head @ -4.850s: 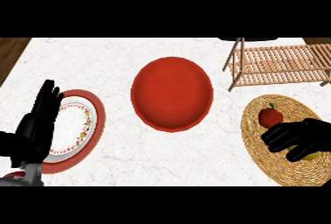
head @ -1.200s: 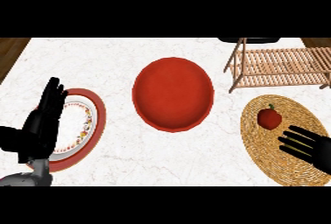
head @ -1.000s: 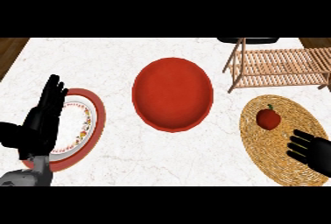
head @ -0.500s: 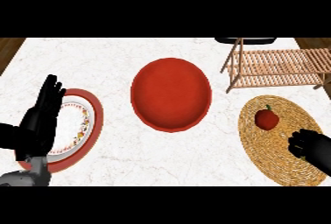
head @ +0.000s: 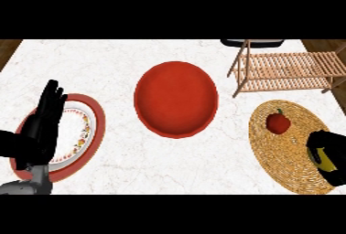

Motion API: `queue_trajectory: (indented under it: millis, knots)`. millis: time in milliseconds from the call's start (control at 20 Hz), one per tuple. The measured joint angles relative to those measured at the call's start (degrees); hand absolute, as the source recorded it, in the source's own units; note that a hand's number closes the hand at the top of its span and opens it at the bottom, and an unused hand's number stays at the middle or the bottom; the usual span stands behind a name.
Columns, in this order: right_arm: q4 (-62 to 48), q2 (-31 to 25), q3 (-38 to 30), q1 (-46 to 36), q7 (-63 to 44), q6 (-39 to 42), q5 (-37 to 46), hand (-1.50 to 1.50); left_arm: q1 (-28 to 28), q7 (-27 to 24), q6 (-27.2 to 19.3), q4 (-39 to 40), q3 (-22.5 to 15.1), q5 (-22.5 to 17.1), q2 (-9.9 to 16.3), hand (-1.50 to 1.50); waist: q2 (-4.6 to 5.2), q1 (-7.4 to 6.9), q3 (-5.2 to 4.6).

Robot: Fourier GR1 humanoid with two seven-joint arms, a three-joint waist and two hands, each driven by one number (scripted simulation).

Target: Pick the lemon from the placemat and place it in the tiered shelf

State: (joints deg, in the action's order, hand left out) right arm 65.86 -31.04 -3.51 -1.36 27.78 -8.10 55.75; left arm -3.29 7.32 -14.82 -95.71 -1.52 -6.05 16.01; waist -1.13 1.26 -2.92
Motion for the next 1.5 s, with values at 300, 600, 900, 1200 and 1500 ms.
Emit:
queue_trajectory:
  millis: [300,600,900,1200,1500]
  knots:
    - [8.7,7.7,-4.5,-3.4,-10.2,11.0,-11.9,1.5,0.3,0.7,-0.2,-0.2,0.4,0.1,0.2,0.0,-0.33,1.11,1.55]
    - [25.4,9.4,-11.0,-8.1,-28.5,19.1,-20.6,1.5,1.2,0.4,-0.2,0.2,1.2,-0.1,0.3,0.0,-0.28,1.73,2.26]
    - [41.9,6.4,-17.0,-11.9,-48.7,28.5,-26.9,1.5,0.5,-0.1,0.7,0.3,1.2,-0.4,-0.2,0.0,0.41,0.44,2.64]
    - [41.7,3.8,-20.3,-19.0,-57.5,29.9,-29.3,1.5,-0.6,0.5,1.4,0.2,0.7,0.9,-1.4,0.0,0.95,-0.97,2.83]
    - [29.4,2.3,-20.3,-25.1,-53.3,24.5,-27.2,1.5,-0.4,1.2,2.1,-0.9,0.9,1.9,-2.3,0.0,1.17,-1.63,2.9]
